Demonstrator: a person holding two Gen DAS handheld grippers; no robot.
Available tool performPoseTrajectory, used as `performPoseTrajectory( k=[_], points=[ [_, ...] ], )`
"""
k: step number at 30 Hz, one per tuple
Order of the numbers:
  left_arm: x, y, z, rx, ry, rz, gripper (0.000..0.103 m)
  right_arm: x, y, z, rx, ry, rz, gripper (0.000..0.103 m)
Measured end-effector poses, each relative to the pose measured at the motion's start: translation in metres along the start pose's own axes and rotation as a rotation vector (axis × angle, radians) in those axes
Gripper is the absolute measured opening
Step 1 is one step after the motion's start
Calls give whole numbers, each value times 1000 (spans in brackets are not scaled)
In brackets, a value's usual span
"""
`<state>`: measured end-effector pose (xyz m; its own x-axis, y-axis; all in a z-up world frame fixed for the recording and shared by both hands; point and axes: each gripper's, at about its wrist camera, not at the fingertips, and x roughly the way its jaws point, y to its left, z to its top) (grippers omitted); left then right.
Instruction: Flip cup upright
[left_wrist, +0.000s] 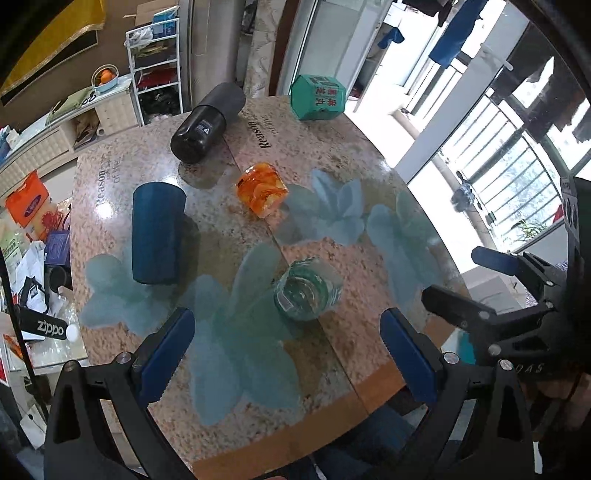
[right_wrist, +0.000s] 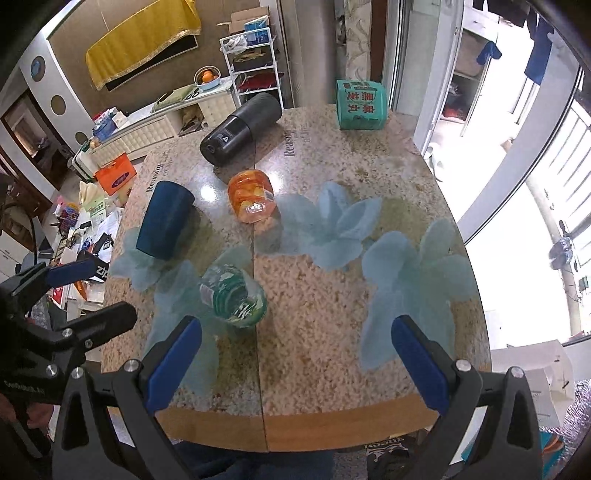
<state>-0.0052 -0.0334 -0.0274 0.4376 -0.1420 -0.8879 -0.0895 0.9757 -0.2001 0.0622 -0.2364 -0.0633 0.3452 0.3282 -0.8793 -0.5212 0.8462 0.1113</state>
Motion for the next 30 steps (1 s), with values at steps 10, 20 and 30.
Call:
performPoseTrajectory(
  k=[10,20,30],
  points=[
    [-10,-1,0,24,-11,-31,101,-6,16,-3,-10,-23,-39,103],
    [-8,8,6,0,-17,11,101,-7,12,4,8,-35,-2,103],
    [-9,11,9,-6,-29,21,101,-7,12,4,11,-37,7,103]
  ],
)
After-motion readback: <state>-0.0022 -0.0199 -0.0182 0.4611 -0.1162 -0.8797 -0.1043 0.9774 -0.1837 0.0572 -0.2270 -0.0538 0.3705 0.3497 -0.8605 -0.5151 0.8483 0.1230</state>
